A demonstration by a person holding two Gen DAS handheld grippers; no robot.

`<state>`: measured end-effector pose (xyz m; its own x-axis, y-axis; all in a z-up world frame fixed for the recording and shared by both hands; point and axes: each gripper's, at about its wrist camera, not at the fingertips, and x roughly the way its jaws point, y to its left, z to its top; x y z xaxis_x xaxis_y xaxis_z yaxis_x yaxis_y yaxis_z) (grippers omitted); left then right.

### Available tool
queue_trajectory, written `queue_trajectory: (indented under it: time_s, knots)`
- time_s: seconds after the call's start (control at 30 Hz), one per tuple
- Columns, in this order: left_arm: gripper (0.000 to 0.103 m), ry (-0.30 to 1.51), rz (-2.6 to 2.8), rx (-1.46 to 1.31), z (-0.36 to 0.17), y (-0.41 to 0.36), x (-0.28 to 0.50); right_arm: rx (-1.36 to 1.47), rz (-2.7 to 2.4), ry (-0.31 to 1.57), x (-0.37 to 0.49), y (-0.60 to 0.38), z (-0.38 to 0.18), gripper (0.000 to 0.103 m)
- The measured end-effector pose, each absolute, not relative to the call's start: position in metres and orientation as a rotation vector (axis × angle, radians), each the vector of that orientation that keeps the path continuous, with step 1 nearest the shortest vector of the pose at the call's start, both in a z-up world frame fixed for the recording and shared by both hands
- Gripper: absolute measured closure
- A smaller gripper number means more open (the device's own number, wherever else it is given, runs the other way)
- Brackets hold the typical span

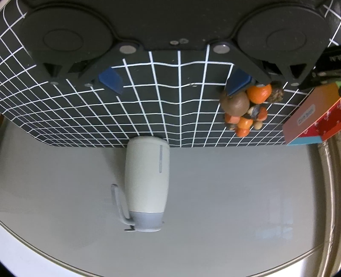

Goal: Organize fruits
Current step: 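Grasp the mandarin at the front of the pile with the left gripper, then carry the mandarin into the red box and open the left gripper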

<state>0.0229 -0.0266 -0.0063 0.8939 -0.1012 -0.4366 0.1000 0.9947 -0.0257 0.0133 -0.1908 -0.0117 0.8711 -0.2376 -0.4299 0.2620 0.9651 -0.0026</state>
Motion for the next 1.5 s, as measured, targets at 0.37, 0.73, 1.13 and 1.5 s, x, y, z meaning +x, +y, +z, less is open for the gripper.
queue_trajectory:
  time_s: [0.37,0.73,1.13,1.5]
  knots:
    - [0.044,0.514,-0.160,0.014,-0.017,-0.061,0.053,0.090,-0.304,0.440,0.023,-0.212,-0.010,0.000]
    - [0.044,0.579,-0.138,0.006,-0.035,-0.087,0.093,0.105,-0.337,0.444,0.054,-0.236,-0.014,0.000]
    - [0.062,0.569,-0.159,-0.012,-0.028,-0.078,0.097,0.090,-0.334,0.459,0.058,-0.243,-0.020,0.000]
    - [0.061,0.384,0.085,0.006,0.010,0.014,0.073,0.053,-0.274,0.451,0.056,-0.213,-0.020,0.000]
